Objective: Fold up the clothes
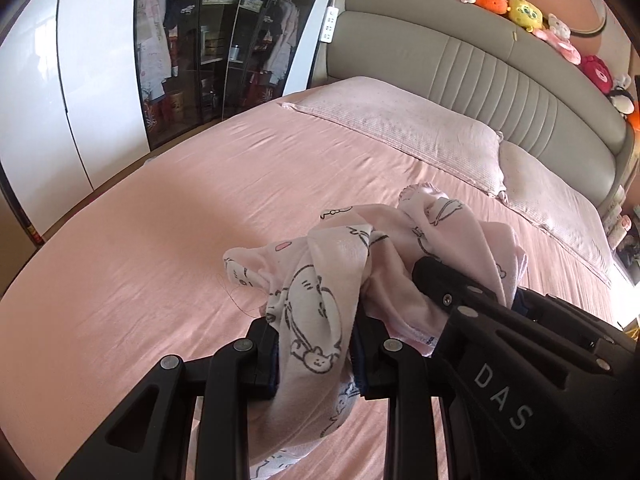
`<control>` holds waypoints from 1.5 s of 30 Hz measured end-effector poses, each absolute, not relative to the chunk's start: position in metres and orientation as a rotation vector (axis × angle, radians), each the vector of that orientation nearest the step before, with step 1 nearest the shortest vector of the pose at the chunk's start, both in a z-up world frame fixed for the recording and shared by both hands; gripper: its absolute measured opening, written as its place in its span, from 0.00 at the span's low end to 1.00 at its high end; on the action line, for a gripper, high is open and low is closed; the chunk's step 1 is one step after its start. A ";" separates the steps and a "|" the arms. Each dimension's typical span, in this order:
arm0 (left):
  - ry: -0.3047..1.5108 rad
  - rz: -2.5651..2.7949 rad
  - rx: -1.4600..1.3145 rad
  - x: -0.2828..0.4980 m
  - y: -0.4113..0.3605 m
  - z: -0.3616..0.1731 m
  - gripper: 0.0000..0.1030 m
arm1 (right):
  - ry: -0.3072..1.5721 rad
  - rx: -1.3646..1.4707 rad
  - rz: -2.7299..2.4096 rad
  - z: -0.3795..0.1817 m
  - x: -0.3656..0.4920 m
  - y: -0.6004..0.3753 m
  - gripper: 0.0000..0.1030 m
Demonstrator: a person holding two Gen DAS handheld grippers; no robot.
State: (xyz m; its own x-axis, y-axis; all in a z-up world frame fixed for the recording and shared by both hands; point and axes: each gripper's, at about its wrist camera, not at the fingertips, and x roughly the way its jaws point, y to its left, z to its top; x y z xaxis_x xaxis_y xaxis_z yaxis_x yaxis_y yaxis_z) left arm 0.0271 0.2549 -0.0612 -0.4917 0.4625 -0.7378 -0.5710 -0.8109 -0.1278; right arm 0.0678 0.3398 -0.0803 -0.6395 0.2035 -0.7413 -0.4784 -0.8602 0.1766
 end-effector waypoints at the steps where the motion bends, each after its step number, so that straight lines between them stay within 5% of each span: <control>1: 0.195 2.273 -1.071 0.030 0.261 -0.062 0.24 | 0.519 -1.054 2.478 -0.083 0.072 0.343 0.22; 29: 0.487 1.920 -1.037 0.094 0.382 -0.109 0.24 | 0.607 -1.088 2.177 -0.132 0.157 0.443 0.22; 45: 0.586 1.779 -1.079 0.096 0.386 -0.141 0.24 | 0.628 -1.214 2.156 -0.168 0.174 0.460 0.22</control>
